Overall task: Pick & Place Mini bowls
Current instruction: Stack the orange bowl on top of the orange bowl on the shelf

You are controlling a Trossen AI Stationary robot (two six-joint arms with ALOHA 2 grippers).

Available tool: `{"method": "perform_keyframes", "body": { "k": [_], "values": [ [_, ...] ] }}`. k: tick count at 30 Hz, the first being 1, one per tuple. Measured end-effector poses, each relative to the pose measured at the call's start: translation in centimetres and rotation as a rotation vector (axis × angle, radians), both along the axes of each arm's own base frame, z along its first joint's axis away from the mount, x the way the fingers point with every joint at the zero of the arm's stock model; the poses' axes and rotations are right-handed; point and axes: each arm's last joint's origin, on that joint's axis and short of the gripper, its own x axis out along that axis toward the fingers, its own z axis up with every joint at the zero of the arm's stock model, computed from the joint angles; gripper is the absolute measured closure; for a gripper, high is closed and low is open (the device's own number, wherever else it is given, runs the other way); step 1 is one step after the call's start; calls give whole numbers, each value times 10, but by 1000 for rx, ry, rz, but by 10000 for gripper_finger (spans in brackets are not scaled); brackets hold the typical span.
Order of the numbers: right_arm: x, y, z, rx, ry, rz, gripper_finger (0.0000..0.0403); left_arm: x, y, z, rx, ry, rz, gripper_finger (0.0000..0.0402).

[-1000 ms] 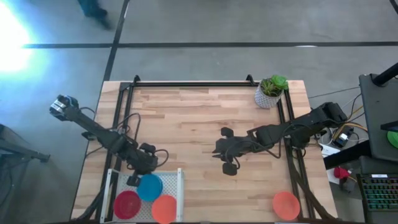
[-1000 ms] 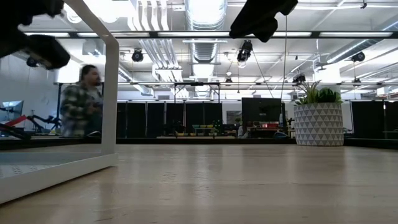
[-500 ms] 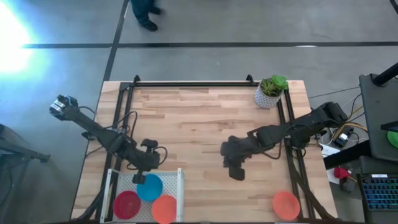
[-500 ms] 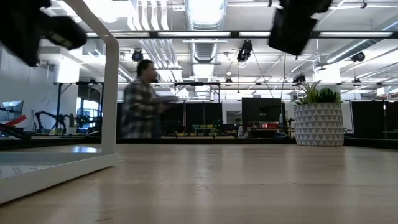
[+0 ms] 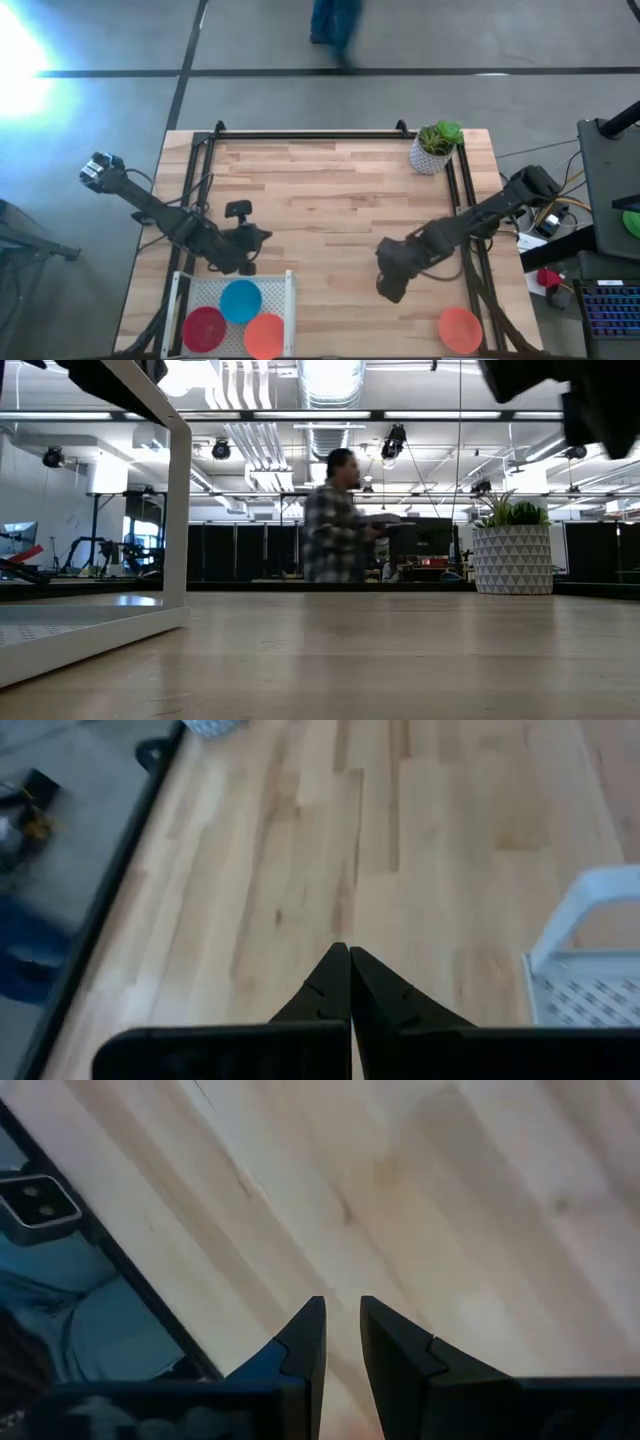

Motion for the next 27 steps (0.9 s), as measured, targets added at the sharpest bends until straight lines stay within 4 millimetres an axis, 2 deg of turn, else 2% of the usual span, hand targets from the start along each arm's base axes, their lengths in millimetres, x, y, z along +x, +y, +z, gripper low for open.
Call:
{"method": "perform_keyframes", "body": {
  "k": [8, 17, 22, 27],
  "values": [
    [-29, 32, -18, 24, 139, -157, 339, 3, -3, 6, 45, -103, 43, 401],
    [-69, 54, -45, -5, 316, -430, 339, 5, -4, 8, 62, -131, 48, 401],
    [-88, 71, -46, 32, 416, -545, 339, 7, -5, 10, 95, -143, 17, 401],
    [-99, 84, -40, 57, 446, -612, 339, 9, -6, 14, 155, -163, -9, 402]
  ]
}}
